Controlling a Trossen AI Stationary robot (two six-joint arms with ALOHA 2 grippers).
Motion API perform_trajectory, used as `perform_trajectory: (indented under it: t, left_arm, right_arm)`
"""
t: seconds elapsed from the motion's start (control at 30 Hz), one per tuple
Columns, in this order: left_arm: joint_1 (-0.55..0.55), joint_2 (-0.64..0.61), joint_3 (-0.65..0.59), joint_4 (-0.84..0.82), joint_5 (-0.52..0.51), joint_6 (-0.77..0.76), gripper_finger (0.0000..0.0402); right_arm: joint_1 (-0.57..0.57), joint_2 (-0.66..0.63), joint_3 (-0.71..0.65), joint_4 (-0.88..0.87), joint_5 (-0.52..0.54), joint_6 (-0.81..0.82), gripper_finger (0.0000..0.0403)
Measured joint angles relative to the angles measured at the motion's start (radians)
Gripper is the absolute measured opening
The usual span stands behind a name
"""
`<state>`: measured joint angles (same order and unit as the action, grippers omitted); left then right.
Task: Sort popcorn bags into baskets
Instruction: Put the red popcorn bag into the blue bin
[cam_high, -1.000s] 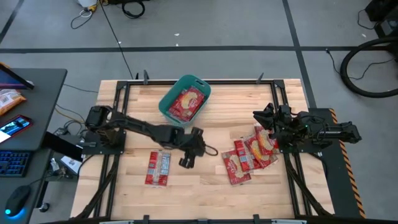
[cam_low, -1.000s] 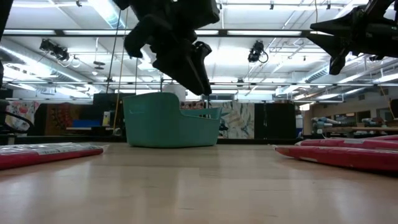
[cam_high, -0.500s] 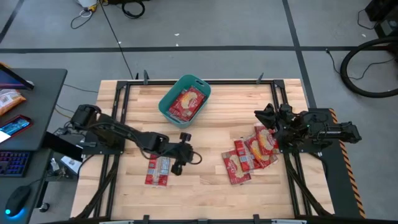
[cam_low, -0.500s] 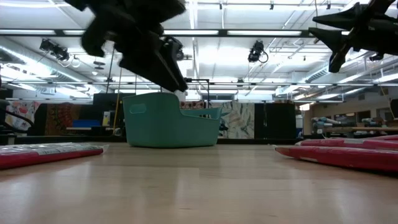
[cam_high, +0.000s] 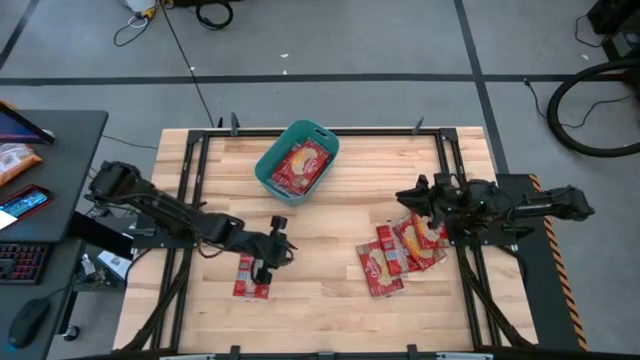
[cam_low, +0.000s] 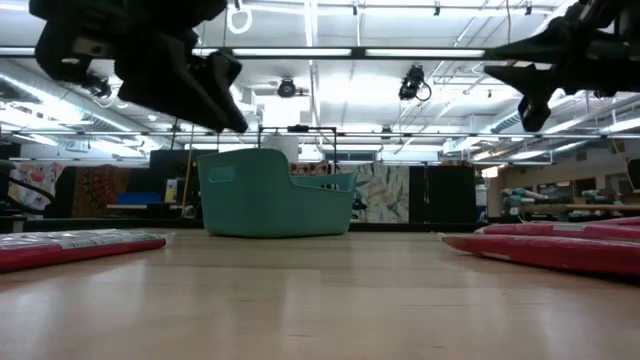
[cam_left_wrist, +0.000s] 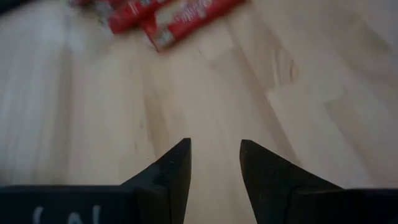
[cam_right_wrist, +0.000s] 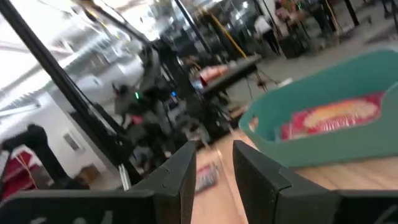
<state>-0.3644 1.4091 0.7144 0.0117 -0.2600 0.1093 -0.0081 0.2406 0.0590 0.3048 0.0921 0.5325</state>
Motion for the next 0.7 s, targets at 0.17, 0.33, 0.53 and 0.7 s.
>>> perform_trajectory:
  t: [0.17, 0.33, 0.53, 0.7]
  left_arm:
    - [0.015, -0.104, -0.071, 0.083, -0.009, 0.001, 0.0142]
    - [0.018, -0.200, -0.124, 0.157, -0.010, 0.027, 0.0142]
    - [0.012, -0.271, -0.165, 0.233, -0.010, 0.072, 0.0142]
    - [0.012, -0.293, -0.243, 0.422, -0.010, 0.126, 0.0142]
  right_arm:
    - [0.013, 0.155, 0.090, -0.105, 0.008, 0.016, 0.0112]
    - [0.042, 0.339, 0.233, -0.329, 0.071, 0.075, 0.0112]
    - [0.115, 0.604, 0.442, -0.622, 0.088, 0.221, 0.0112]
    - [0.148, 0.790, 0.627, -0.900, 0.088, 0.293, 0.0112]
